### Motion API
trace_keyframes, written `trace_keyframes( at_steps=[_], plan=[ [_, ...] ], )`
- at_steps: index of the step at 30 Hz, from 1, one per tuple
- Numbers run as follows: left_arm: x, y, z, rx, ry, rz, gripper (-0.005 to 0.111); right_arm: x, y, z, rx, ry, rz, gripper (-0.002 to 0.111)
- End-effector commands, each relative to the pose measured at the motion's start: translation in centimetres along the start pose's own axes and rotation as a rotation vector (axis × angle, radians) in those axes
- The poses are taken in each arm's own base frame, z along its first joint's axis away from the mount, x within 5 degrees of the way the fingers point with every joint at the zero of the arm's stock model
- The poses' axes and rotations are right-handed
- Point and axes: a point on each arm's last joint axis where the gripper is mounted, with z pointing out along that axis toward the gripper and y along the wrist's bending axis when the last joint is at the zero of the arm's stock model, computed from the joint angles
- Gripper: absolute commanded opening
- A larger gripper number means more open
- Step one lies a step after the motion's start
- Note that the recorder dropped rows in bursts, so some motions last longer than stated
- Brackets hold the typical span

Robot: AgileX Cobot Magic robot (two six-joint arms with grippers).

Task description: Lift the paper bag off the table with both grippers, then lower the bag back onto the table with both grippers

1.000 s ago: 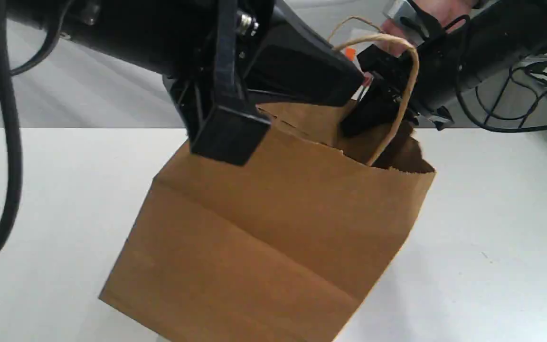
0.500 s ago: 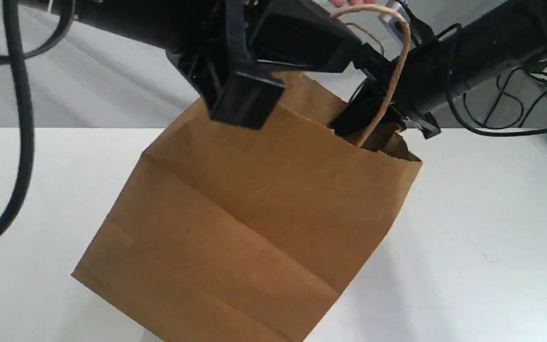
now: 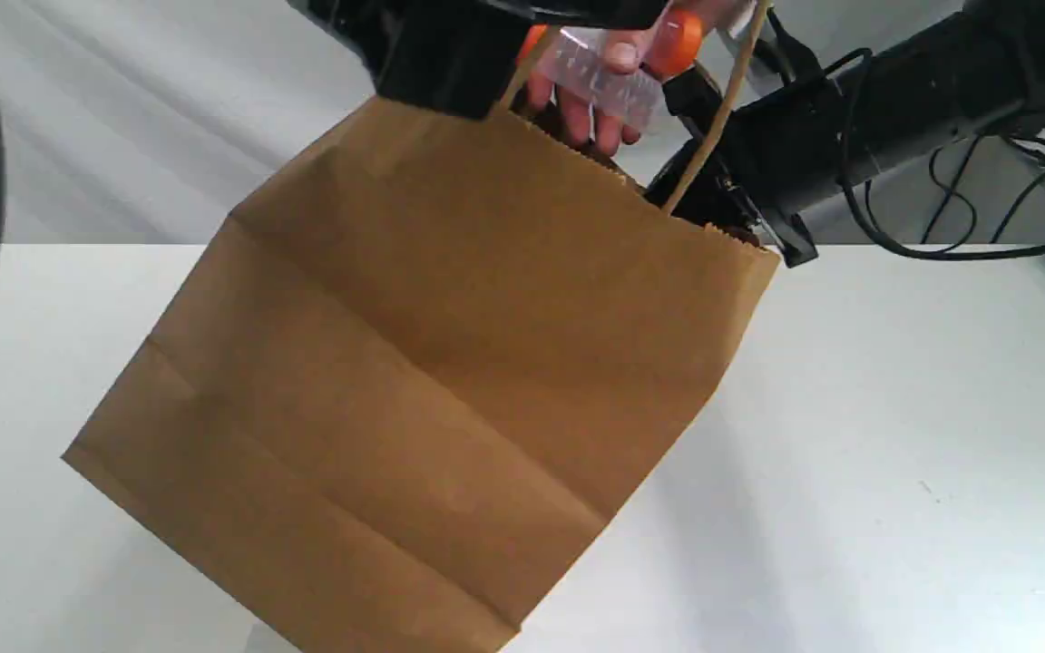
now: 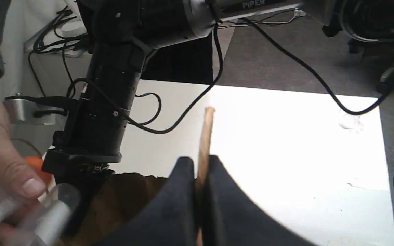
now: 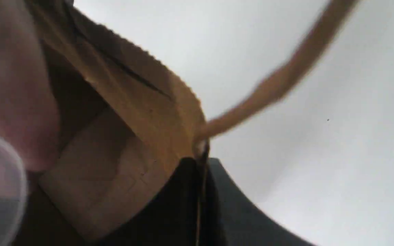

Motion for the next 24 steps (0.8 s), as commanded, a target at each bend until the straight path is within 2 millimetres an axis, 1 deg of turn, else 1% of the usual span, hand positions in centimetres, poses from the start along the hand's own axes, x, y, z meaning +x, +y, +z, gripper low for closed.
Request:
trace_keyframes(
  at_steps=[1, 6, 8, 12, 18, 20, 24],
  plan=[
    [-0.4, -0.1, -0.5, -0.001, -0.021, -0.023, 0.000, -0.1, -0.2, 0.0, 0.006, -0.015, -0.006, 0.000],
    [-0.3, -0.1, -0.5, -0.006, -0.009, -0.033, 0.000, -0.1, -0.3, -0.1, 0.009, -0.015, -0.018, 0.000],
    [-0.1, -0.1, -0.5, -0.003, 0.020, -0.030, 0.000, -0.1, -0.2, -0.1, 0.010, -0.016, -0.027, 0.000],
    [0.5, 0.0, -0.5, -0.011, 0.068, -0.034, 0.000, -0.1, 0.3, -1.1, 0.015, -0.037, -0.043, 0.000],
    [0.7, 0.0, -0.4, -0.028, 0.059, -0.039, 0.000, 0.0, 1.6, -2.8, 0.048, -0.063, -0.094, 0.000],
    [1.4, 0.0, -0.2, -0.034, 0.070, -0.053, 0.000, 0.1, 2.2, -3.5, 0.056, -0.074, -0.113, 0.000],
    [4.0, -0.3, 0.8, -0.061, 0.066, -0.099, 0.000, 0.4, 3.3, -4.4, 0.065, -0.091, -0.156, 0.000]
  ],
)
